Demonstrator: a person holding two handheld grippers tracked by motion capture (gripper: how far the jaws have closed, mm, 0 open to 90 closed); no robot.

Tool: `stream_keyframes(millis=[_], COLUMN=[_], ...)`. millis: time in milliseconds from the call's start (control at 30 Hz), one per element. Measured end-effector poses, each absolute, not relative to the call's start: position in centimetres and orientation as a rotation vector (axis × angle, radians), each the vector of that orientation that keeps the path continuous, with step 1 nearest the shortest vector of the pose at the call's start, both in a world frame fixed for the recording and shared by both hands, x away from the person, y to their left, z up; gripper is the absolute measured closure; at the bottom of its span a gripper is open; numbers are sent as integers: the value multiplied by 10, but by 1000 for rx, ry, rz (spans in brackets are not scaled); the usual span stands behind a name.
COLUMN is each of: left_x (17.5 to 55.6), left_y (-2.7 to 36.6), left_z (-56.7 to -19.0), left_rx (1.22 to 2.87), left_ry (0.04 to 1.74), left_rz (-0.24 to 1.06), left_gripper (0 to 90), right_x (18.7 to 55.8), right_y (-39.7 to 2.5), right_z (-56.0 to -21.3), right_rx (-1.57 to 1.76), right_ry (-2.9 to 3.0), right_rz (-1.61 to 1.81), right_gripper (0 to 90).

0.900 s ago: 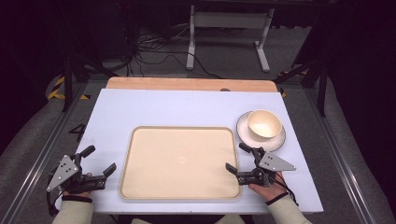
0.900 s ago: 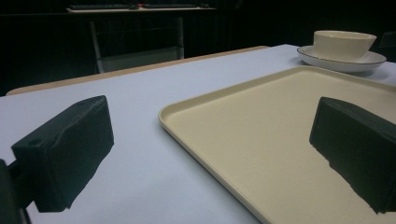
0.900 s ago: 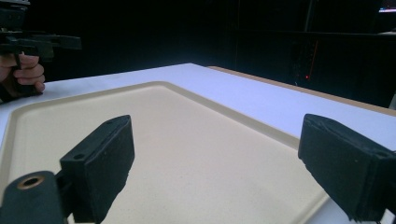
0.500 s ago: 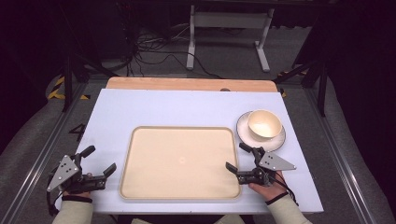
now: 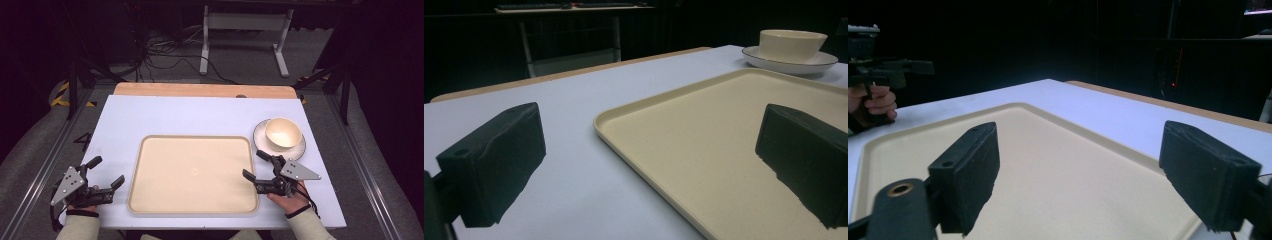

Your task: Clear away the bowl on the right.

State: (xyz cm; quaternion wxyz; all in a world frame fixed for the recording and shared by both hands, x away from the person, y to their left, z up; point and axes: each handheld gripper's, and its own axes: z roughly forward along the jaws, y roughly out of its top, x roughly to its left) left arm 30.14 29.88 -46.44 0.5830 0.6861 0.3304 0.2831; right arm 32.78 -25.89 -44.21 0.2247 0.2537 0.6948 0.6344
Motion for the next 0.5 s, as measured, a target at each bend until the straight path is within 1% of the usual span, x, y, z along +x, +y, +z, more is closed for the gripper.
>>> stream_keyframes(millis=[233, 500], left_x=[302, 302], left_y=[299, 299], left_z=[-464, -465], left_rx=[1603, 1606], left_ry=[773, 772], left_rz=[662, 665], left_gripper=[2, 2], right_x=[328, 327], right_y=[-260, -262], right_z=[-430, -418], right_rx=[698, 703], right_ry=[1907, 1931], right_rz=[1756, 1731], right_gripper=[221, 220])
